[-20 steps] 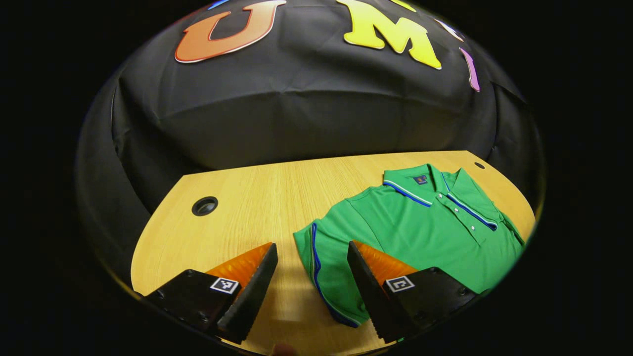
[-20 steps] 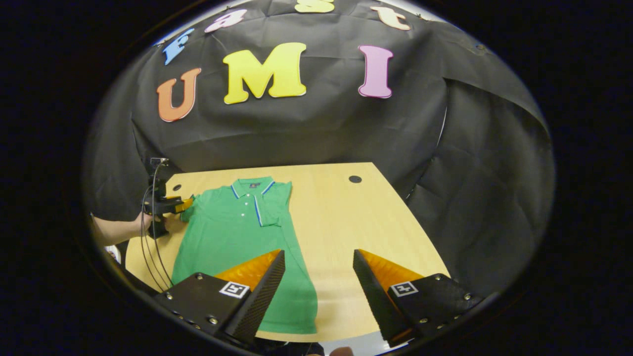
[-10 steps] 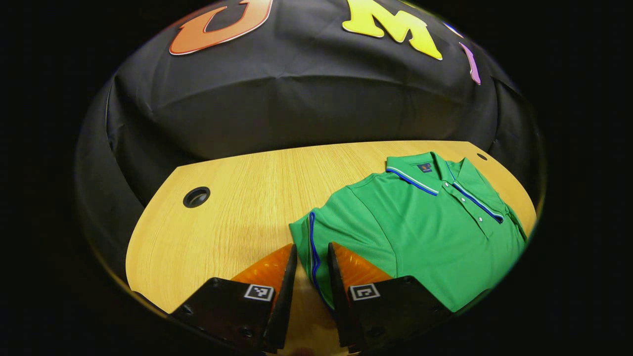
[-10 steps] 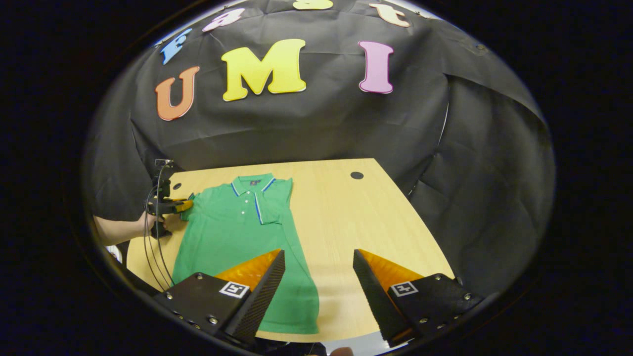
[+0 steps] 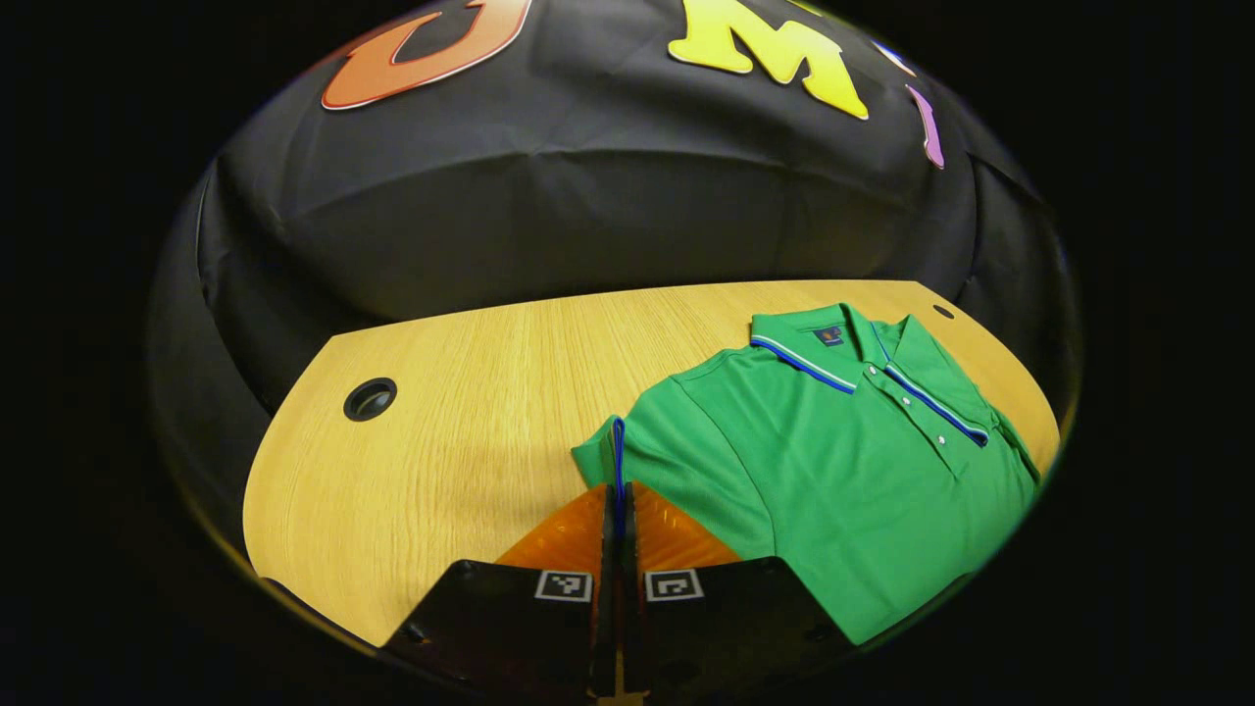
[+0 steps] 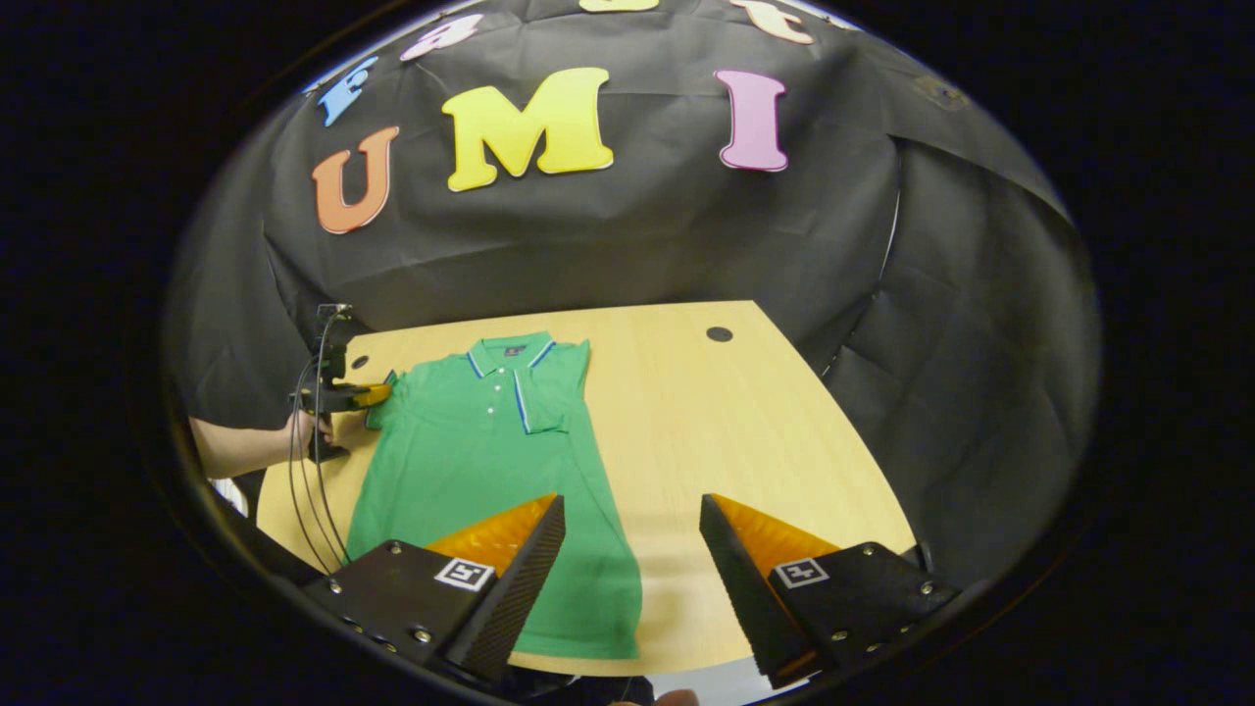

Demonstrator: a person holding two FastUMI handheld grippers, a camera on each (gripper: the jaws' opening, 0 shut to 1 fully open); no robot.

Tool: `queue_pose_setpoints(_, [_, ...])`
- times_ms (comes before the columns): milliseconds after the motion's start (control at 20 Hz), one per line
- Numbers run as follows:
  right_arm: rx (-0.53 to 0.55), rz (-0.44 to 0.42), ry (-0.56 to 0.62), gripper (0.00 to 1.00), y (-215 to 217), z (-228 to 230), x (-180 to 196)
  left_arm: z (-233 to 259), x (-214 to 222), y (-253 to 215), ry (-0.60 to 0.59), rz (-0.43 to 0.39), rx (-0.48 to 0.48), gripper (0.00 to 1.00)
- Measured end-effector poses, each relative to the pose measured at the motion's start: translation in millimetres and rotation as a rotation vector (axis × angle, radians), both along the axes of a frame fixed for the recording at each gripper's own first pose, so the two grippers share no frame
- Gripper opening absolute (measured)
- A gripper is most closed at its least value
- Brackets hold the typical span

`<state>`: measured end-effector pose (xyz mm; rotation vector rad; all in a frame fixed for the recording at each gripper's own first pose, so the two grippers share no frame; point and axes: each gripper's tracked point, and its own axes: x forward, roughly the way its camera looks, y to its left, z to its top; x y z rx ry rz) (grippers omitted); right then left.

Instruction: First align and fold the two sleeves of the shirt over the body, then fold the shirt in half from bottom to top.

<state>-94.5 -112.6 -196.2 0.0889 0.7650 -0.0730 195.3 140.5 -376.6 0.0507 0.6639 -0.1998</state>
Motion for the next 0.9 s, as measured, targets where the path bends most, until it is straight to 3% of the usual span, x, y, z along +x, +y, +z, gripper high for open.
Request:
queue_pose_setpoints(250, [0.033, -0.036, -0.02, 0.84, -7, 1, 2, 31, 6, -3, -0.061, -0.002, 0.042, 0.04])
queue_pose_setpoints(450, [0.064, -0.045, -0.038, 0.88, -9, 0, 4, 50, 8, -16, -0.079, -0.006, 0.09, 0.04])
queue_pose_setpoints(550, [0.07, -0.045, -0.046, 0.84, -11, 2, 3, 59, 8, -32, -0.074, -0.02, 0.084, 0.03])
queue_pose_setpoints(600, [0.069, -0.046, -0.052, 0.88, -14, 3, 3, 63, 9, -42, -0.074, -0.028, 0.081, 0.03])
queue_pose_setpoints(900, [0.091, -0.067, -0.076, 0.88, -31, 5, -5, 82, 10, -112, -0.078, -0.099, 0.064, 0.03])
